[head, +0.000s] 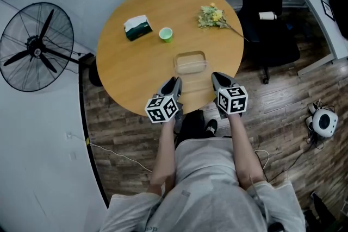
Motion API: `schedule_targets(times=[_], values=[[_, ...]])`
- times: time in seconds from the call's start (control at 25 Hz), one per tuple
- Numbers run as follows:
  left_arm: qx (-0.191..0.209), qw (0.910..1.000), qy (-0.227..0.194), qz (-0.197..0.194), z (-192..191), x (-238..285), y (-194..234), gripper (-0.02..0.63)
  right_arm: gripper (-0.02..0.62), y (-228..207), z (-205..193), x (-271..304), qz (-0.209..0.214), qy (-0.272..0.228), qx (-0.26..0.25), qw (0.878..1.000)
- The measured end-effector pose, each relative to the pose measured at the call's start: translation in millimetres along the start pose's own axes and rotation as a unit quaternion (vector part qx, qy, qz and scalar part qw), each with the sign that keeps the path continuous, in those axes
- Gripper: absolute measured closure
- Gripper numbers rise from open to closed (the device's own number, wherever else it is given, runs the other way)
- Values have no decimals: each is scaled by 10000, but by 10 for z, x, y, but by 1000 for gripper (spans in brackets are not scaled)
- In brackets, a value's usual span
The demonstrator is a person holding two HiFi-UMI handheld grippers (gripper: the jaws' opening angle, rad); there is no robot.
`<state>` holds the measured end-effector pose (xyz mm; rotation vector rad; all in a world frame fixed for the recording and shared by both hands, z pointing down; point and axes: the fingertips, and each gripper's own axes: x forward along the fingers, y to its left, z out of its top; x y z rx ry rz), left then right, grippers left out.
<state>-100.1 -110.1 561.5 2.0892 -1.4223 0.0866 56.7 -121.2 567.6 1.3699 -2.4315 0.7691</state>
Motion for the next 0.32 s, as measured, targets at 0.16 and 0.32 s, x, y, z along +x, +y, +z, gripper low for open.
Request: schedule_targets(times=[0.16, 0.32], values=[[-36, 10000, 17, -7, -12, 18, 26, 522, 580, -4, -3, 27, -8, 19, -1, 10000], [-51, 10000, 23, -13, -5, 35, 65, 522, 580, 4, 2, 68, -12, 34, -2, 10000]])
